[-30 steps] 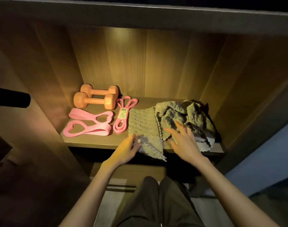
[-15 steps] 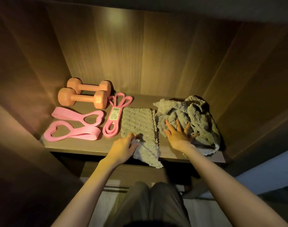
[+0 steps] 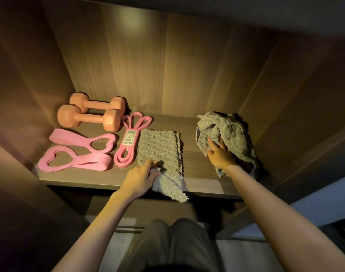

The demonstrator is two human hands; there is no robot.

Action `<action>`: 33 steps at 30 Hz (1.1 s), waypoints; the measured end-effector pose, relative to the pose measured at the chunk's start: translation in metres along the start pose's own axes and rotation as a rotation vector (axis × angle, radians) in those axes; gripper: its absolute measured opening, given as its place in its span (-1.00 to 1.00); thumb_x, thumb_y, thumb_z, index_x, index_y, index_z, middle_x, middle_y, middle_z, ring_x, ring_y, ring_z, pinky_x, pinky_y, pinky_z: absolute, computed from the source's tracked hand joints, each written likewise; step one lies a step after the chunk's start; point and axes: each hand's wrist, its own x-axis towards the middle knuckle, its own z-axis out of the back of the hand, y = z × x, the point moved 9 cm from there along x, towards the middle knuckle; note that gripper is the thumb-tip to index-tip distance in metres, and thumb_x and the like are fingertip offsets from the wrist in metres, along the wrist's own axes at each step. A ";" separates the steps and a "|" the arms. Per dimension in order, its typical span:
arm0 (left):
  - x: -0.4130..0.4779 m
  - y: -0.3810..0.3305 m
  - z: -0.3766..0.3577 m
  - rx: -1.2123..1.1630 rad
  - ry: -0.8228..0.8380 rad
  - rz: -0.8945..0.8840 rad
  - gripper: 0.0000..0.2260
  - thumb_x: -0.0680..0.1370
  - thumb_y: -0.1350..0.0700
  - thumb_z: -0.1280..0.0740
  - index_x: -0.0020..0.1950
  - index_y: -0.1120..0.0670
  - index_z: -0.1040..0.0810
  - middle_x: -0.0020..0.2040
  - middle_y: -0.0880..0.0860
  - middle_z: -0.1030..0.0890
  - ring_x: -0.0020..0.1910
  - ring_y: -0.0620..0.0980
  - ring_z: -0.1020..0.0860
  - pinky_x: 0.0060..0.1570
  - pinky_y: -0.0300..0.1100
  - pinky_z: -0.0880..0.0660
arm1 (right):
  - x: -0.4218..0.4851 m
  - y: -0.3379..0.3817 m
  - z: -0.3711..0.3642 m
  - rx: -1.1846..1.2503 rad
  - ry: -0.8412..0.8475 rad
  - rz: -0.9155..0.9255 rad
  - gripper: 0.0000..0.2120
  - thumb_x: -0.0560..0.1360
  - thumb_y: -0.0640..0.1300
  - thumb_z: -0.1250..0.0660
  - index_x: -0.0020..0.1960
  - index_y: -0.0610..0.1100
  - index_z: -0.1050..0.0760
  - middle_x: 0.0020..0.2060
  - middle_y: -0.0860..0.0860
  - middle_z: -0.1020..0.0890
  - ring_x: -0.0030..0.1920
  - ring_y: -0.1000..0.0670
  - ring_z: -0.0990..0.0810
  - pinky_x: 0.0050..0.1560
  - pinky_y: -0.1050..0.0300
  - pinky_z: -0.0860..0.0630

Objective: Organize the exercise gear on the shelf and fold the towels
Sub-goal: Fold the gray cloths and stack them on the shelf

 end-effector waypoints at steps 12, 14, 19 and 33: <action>-0.013 -0.006 0.005 -0.196 0.030 0.053 -0.79 0.62 0.02 -0.20 0.00 0.13 -0.25 -0.04 0.23 -0.61 -0.04 0.27 -0.57 -0.15 0.01 -0.44 | -0.140 0.067 -0.022 0.099 0.244 0.524 -0.33 0.49 0.32 -0.22 0.52 0.15 -0.13 0.49 0.07 -0.27 0.48 0.04 -0.21 0.46 0.00 -0.20; -0.020 -0.007 0.014 -0.340 0.004 0.064 -0.78 0.62 0.02 -0.21 0.07 0.17 -0.30 0.01 0.18 -0.59 0.02 0.20 -0.56 -0.06 0.00 -0.44 | -0.151 0.065 -0.032 0.130 0.219 0.522 -0.29 0.44 0.28 -0.33 0.50 0.11 -0.19 0.45 0.11 -0.32 0.45 0.07 -0.24 0.42 0.08 -0.24; -0.039 -0.006 0.038 -0.534 -0.142 0.074 -0.79 0.60 0.07 -0.26 -0.01 0.22 -0.37 -0.19 0.08 -0.48 -0.24 0.02 -0.45 -0.17 0.00 -0.41 | -0.163 0.070 -0.046 0.303 0.091 0.544 -0.43 0.38 0.13 -0.48 0.32 0.10 -0.37 0.51 0.10 -0.12 0.51 0.04 -0.08 0.46 -0.02 -0.18; -0.060 0.038 0.046 -0.675 -0.337 0.250 -0.74 0.50 0.05 -0.42 -0.12 0.23 -0.48 -0.27 0.13 -0.66 -0.28 0.05 -0.64 -0.20 0.01 -0.56 | -0.145 0.093 -0.020 0.523 -0.091 0.377 -0.80 0.53 -0.08 -0.35 0.11 -0.10 -0.45 -0.18 0.15 -0.53 -0.08 0.09 -0.52 -0.20 0.36 -0.39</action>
